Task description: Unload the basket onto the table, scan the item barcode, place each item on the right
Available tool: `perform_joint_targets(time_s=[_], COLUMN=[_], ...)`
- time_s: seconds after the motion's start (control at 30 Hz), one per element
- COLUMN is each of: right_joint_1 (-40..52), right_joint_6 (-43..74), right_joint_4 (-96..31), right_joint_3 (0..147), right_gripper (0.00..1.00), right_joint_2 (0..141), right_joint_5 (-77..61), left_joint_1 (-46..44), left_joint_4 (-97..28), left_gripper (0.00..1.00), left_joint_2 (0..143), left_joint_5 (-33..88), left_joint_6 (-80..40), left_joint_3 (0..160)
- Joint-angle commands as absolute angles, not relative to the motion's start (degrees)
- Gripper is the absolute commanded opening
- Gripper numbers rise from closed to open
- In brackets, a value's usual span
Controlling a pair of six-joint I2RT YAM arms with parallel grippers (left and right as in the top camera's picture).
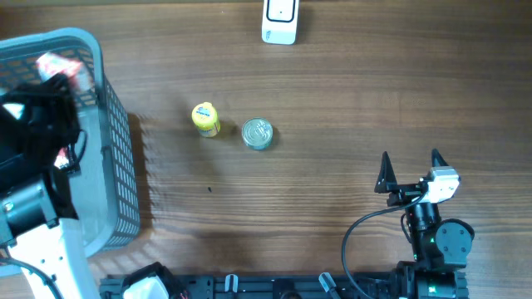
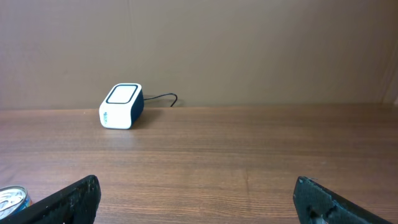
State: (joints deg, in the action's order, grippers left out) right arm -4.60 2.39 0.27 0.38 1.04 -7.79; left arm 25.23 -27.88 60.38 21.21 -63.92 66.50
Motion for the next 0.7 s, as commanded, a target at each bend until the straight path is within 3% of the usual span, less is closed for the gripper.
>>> perform_joint_targets(time_s=[0.0,0.2,0.5,0.67], right_joint_1=[-4.9,-4.9,-4.9,-4.9], right_joint_6=[3.1,3.1,3.1,3.1], right_joint_4=[0.5,0.5,0.5,0.5], right_joint_3=[0.3,0.3,0.3,0.3], right_gripper=[1.00,1.00,1.00,1.00], right_joint_2=[0.6,0.6,0.6,0.6], right_joint_5=[-7.3,-7.3,-7.3,-7.3], left_joint_1=[18.1,6.1,-9.8,-13.5], left_joint_4=[-27.0,-25.8,-33.8,-35.2], left_gripper=[0.04,0.04,0.04,0.04], left_joint_2=[59.8,60.1,64.6,69.3], left_joint_5=[27.2,25.0,8.1,2.2], left_joint_6=[-57.0,-48.8,-42.4,-42.4], left_joint_3=[67.0,67.0,67.0,67.0])
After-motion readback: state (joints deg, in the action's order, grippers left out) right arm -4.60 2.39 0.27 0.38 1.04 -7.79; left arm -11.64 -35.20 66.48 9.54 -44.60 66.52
